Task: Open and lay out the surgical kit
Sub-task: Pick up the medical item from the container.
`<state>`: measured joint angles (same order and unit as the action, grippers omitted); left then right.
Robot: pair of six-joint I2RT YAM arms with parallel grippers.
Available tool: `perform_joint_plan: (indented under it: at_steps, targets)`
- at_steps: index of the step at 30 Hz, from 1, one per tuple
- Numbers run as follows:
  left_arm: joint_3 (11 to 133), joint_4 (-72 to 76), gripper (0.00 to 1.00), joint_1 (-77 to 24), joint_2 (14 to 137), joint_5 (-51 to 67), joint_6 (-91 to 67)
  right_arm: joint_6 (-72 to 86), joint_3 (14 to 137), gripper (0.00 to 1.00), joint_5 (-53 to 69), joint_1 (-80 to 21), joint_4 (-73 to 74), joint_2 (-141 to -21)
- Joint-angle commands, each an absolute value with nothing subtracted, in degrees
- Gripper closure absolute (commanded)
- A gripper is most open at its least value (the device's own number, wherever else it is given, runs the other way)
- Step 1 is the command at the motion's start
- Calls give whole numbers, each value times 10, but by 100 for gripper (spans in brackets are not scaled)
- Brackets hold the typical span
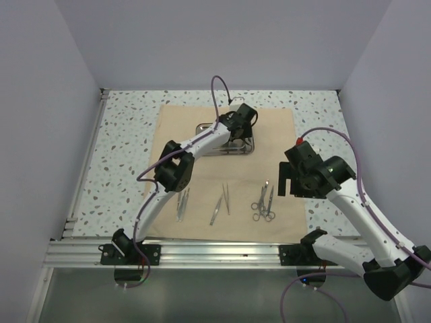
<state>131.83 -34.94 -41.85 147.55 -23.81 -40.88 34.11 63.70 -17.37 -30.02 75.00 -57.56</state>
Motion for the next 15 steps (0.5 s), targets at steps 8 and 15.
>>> perform_joint_plan:
  at_steps: [8,15]
  targets:
    - [1364,-328,40,-382,1526,-222,-400,283,667,6,-172,-300,718,-627]
    - [1351,-347,68,-378,1537,-184,-380,279,665,6,-165,-300,706,-632]
